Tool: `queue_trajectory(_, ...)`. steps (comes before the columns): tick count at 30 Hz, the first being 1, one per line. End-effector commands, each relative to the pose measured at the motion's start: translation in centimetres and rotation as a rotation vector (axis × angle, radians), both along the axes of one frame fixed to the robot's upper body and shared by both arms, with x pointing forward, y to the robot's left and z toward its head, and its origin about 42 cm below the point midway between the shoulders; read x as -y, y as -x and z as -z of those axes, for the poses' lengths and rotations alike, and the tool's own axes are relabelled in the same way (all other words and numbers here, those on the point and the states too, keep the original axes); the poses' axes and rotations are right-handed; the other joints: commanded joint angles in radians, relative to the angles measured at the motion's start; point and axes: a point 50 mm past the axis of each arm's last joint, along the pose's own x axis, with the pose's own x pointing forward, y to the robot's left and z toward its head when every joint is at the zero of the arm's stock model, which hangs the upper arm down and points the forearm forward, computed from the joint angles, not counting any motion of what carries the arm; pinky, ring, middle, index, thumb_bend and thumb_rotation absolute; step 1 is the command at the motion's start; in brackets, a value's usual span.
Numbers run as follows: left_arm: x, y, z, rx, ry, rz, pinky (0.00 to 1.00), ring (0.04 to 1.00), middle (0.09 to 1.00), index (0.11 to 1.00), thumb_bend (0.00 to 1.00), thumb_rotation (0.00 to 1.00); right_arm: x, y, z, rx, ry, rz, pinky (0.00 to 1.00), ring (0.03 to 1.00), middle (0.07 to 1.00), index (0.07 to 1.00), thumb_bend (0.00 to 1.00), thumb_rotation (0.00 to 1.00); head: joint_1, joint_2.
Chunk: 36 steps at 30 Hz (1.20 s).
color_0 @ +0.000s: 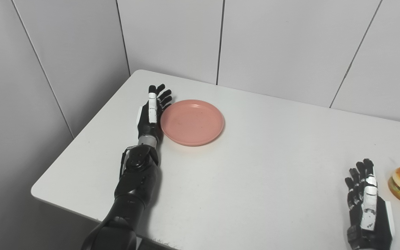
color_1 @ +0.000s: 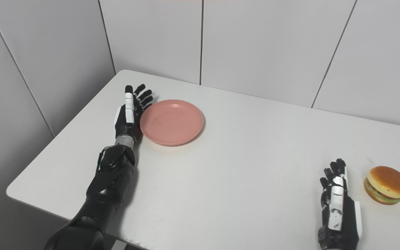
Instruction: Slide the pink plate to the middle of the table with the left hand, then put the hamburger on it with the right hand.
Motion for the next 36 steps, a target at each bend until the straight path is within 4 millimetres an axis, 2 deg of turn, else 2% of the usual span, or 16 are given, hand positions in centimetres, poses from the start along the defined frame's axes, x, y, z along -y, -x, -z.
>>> queue_trajectory(1, 0.4, -0.7, -1.3, 0.018, -0.018, 0.013, 0.86, 0.861, 0.84, 0.84, 0.82, 1.0, -0.6, -0.4, -0.8, 0.054, -0.018, -0.009, 1.0, 1.0, 1.0, 1.0, 0.63, 0.94, -0.004, 0.002)
queue_trajectory(6, 1.8, -0.6, -0.9, 0.0, -0.041, 0.036, 0.86, 0.86, 0.838, 0.84, 0.81, 1.0, -0.8, -0.5, -0.9, 0.063, -0.008, -0.013, 1.0, 1.0, 1.0, 1.0, 0.64, 0.95, -0.029, 0.01)
queue_trajectory(9, 2.3, -0.6, -0.7, -0.004, -0.032, 0.056, 0.87, 0.86, 0.837, 0.841, 0.83, 1.0, -1.1, -0.6, -0.9, 0.063, 0.007, -0.004, 1.0, 1.0, 1.0, 1.0, 0.65, 0.96, -0.081, 0.017)
queue_trajectory(15, 3.1, -0.6, -0.4, 0.006, -0.02, 0.107, 0.89, 0.893, 0.869, 0.874, 0.83, 1.0, -1.7, -0.6, -1.1, 0.064, 0.023, -0.008, 1.0, 1.0, 1.0, 1.0, 0.6, 1.0, -0.136, 0.02)
queue_trajectory(21, 4.7, -0.5, 0.0, -0.004, -0.01, 0.129, 0.87, 0.881, 0.859, 0.86, 0.8, 1.0, -2.3, -0.5, -1.3, 0.061, 0.026, -0.017, 1.0, 1.0, 1.0, 1.0, 0.57, 1.0, -0.204, 0.027)
queue_trajectory(27, 6.1, -0.1, 0.5, -0.02, -0.007, 0.165, 0.88, 0.879, 0.858, 0.856, 0.81, 1.0, -3.2, -0.6, -1.4, 0.049, 0.028, -0.022, 1.0, 1.0, 1.0, 1.0, 0.57, 1.0, -0.284, 0.039)
queue_trajectory(36, 7.5, 0.5, 0.6, -0.021, -0.007, 0.219, 0.89, 0.891, 0.87, 0.867, 0.8, 1.0, -4.0, -0.8, -1.4, 0.048, 0.014, -0.018, 1.0, 1.0, 1.0, 1.0, 0.56, 1.0, -0.342, 0.042)
